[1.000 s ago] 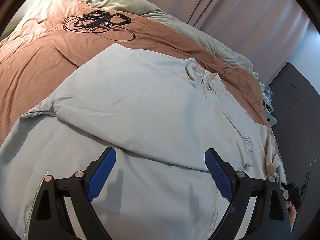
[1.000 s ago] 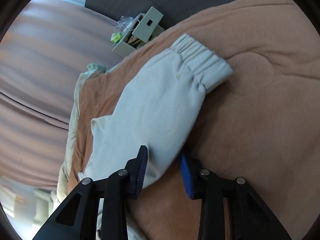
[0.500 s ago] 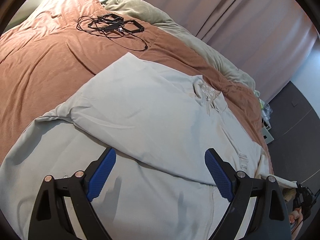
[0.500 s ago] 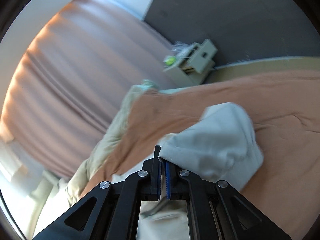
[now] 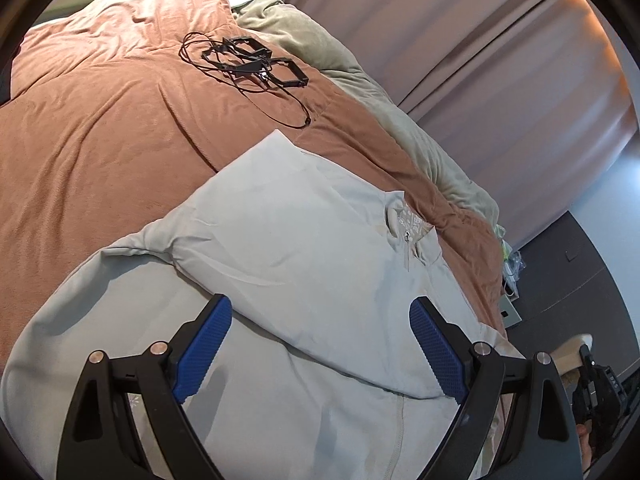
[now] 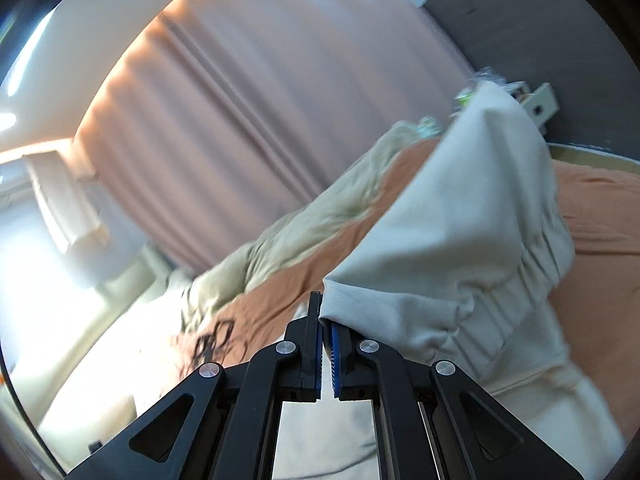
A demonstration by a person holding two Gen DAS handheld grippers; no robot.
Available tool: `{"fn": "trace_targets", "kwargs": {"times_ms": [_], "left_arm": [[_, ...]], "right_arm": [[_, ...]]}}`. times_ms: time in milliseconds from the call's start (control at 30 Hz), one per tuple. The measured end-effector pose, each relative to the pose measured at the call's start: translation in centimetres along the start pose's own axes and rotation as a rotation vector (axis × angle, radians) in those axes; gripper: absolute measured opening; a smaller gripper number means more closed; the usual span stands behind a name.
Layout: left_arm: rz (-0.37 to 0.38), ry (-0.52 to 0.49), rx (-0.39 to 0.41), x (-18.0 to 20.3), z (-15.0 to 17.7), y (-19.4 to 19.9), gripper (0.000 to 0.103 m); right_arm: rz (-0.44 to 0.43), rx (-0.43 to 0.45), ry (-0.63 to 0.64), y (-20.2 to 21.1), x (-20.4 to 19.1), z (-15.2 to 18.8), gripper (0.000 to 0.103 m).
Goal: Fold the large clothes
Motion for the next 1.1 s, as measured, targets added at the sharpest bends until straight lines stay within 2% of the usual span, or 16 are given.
{"fn": "trace_targets", "kwargs": {"times_ms": [233, 333, 433, 500, 567, 600, 633, 667, 900, 1033, 1100], "left_arm": [[0.021, 0.058, -0.001, -1.6, -0.5, 0.5, 0.092], [0.02, 0.062, 0.001, -2.3, -0.9, 0.9, 0.092], [0.018, 0.084, 0.012, -3.2, -1.4, 1.2, 0.092], [0.015, 0.103, 0.021, -3.8, -1.7, 1.5, 0.092], [0.019, 0.125, 0.026, -4.3, -1.9, 1.6, 0.092], [0.02, 0.132, 0.028, -4.4, -2.0, 1.7, 0.092], [0.02, 0.136, 0.032, -4.5, -2.1, 1.8, 0.092], [0.018, 0.137, 0.034, -4.6, -2.1, 1.9, 0.092], [0.008, 0.128, 0.025, -4.4, -1.8, 1.7, 0.092], [0.003, 0.112, 0.02, -4.0, -1.6, 1.6, 0.092], [0.003, 0.107, 0.015, -4.0, -1.6, 1.4, 0.092]], "right_arm": [[-0.051, -0.085, 0.036, -2.8, -5.7, 3.4, 0.004], [-0.066, -0.153, 0.061, -4.7, -7.9, 5.7, 0.004], [-0.073, -0.235, 0.113, -6.9, -9.3, 8.7, 0.004], [-0.027, -0.341, 0.144, -9.0, -9.3, 11.2, 0.005], [0.012, -0.439, 0.145, -10.9, -9.1, 13.2, 0.012], [0.009, -0.484, 0.127, -11.5, -8.7, 14.1, 0.02], [0.006, -0.505, 0.108, -11.8, -8.4, 14.6, 0.041], [-0.007, -0.521, 0.08, -11.8, -7.8, 14.9, 0.052], [-0.005, -0.486, 0.018, -8.3, -5.1, 13.1, 0.063], [0.093, -0.45, -0.053, -7.7, -2.1, 11.8, 0.065], [0.139, -0.47, -0.087, -8.6, -0.4, 12.2, 0.065]]}}
Point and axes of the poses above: each gripper's, at about its wrist camera, not at the fingertips, and y roughly against the way its jaws point, x to its right, z to its underside, the point moved 1 cm from there along -y, roughly the way its jaws point, and after that the axes turned 15 degrees about z, right-handed, at the moved point
